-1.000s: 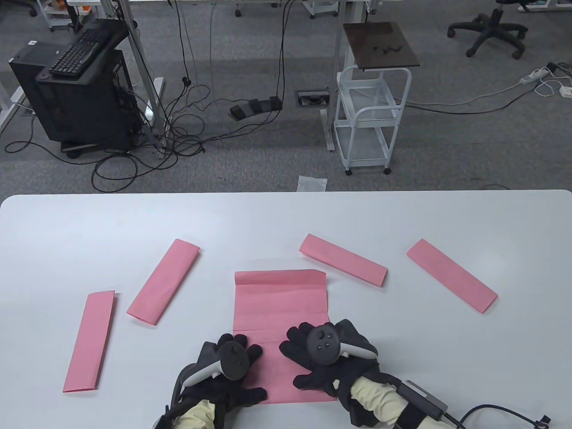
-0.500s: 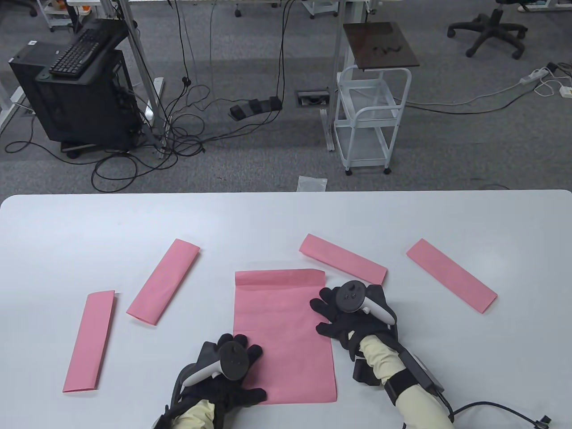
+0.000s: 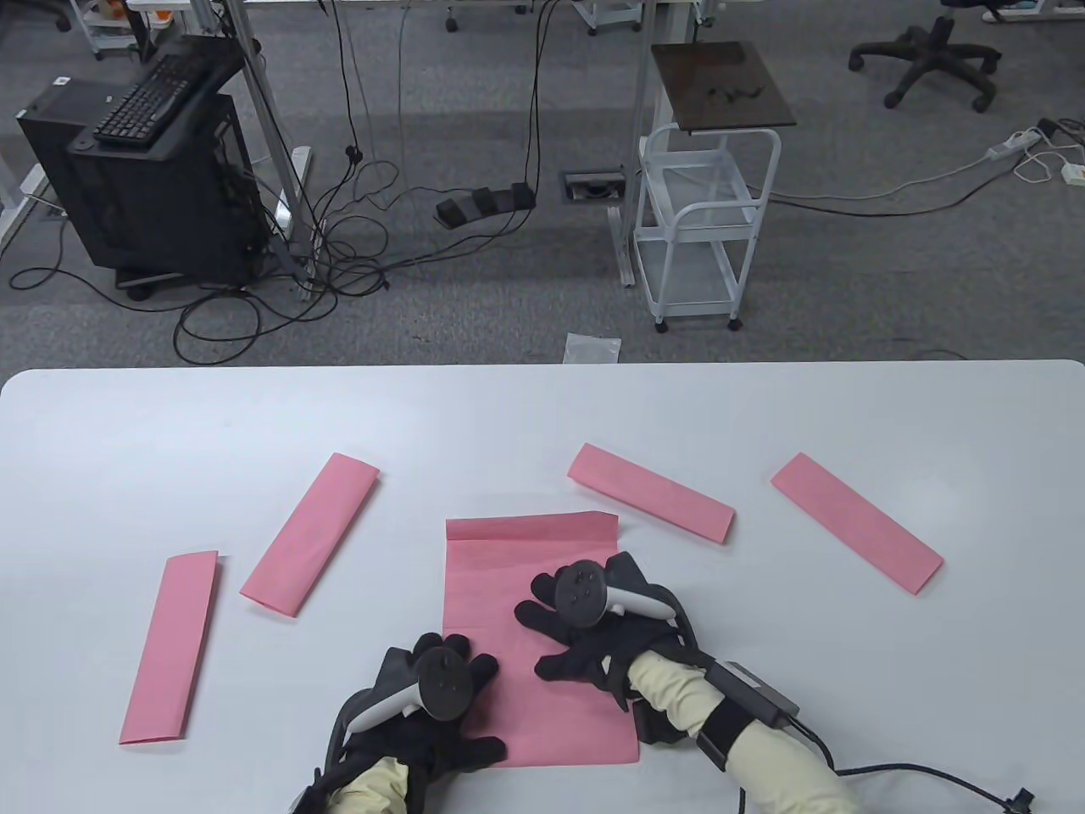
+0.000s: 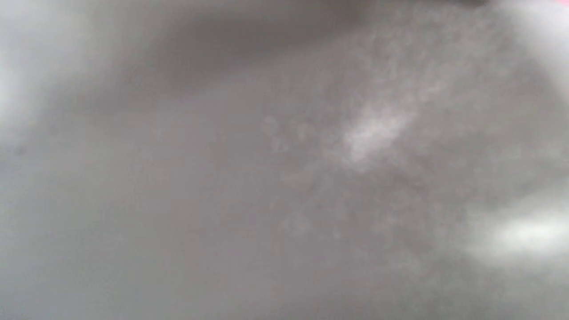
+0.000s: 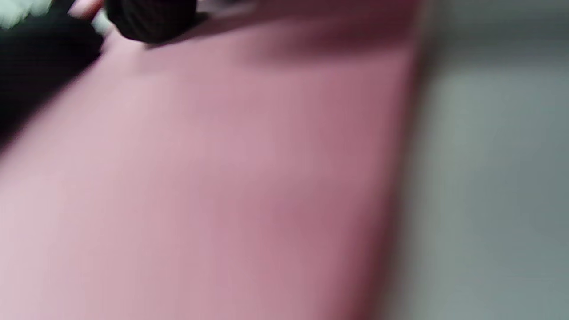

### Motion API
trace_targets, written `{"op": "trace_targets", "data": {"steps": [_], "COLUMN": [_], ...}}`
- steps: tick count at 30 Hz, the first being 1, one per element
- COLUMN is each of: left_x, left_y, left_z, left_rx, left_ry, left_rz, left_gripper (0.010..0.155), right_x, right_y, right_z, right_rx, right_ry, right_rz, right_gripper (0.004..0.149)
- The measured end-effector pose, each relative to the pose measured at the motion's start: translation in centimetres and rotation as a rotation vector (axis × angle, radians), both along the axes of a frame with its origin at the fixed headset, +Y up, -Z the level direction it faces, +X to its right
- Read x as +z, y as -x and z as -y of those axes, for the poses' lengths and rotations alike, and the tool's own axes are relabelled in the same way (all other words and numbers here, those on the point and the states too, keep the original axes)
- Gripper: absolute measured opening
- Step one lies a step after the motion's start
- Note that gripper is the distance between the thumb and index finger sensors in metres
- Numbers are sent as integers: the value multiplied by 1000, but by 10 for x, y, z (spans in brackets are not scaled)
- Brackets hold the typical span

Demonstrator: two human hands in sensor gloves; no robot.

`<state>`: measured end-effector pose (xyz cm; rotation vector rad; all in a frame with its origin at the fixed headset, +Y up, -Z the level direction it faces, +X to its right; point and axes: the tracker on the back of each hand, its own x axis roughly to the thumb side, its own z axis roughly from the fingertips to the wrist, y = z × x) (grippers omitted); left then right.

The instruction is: Unfold complexly folded papers and stack

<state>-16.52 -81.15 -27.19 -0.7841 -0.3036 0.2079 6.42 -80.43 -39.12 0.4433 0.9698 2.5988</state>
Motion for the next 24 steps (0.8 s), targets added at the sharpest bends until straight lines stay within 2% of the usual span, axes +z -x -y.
{"op": "trace_targets", "data": {"steps": [4, 6, 10, 14, 16, 18, 21, 24], "left_x": [0, 0, 0, 0, 0, 0, 0, 0], "left_y": [0, 0, 0, 0, 0, 0, 0, 0], "left_z": [0, 0, 0, 0, 0, 0, 0, 0], "left_rx": [0, 1, 1, -1, -2, -2, -1, -1], "left_ry": [-1, -1, -1, 0, 0, 1, 1, 1], "left_rz": [3, 3, 4, 3, 3, 3, 3, 3], "left_gripper": [93, 93, 93, 93, 93, 93, 93, 93], "right_x": [-43, -54, -59, -57, -47, -32, 4, 44], "right_y": [-13, -16, -16, -14, -10, -6, -11, -24], "right_z": [1, 1, 2, -2, -10, -20, -37, -34], "right_rx": [-4, -10, -30, -43, -109, -166, -153, -108], "right_ry": [2, 8, 14, -35, -83, -108, -185, -129], "right_rz": [195, 247, 288, 291, 271, 196, 67, -48], "right_gripper": [59, 58, 59, 59, 62, 62, 66, 69]}}
